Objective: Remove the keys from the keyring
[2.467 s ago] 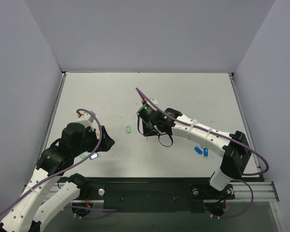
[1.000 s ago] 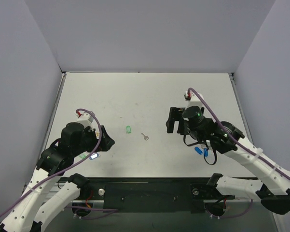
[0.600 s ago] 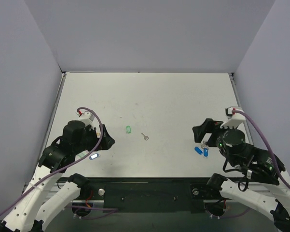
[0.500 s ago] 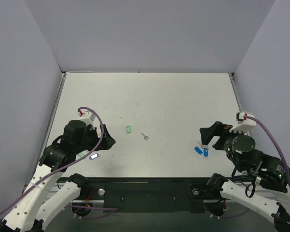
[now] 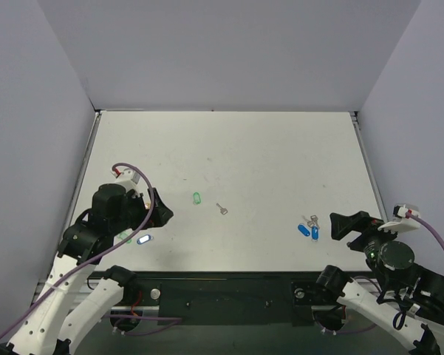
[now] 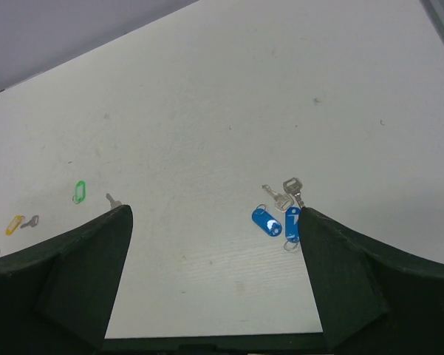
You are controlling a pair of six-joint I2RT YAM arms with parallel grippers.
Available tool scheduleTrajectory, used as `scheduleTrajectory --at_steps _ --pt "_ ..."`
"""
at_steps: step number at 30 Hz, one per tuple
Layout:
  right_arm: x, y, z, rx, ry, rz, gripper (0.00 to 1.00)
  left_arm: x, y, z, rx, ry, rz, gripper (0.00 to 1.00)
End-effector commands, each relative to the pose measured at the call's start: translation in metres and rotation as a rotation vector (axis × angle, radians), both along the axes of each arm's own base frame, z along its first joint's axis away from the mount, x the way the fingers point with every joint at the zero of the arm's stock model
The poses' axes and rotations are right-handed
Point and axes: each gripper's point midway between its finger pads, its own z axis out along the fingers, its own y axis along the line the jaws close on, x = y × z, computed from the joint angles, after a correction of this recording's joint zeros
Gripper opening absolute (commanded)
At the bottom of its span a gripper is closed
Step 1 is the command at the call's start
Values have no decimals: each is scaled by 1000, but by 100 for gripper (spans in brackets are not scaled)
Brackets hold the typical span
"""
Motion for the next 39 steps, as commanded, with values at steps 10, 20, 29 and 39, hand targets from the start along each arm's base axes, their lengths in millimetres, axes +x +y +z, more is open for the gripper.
scheduleTrajectory --at_steps 10,20,29,39 --pt "-3 8 -32 -83 87 54 100 20 5 9 1 -68 37 95" --pt "-16 76 -54 -248 239 434 100 19 7 9 -1 -75 54 95" --pt "-19 70 -44 -193 175 440 100 19 7 9 -2 -74 55 95" --pt "-18 61 -38 -141 127 400 100 19 8 8 -1 -71 57 95"
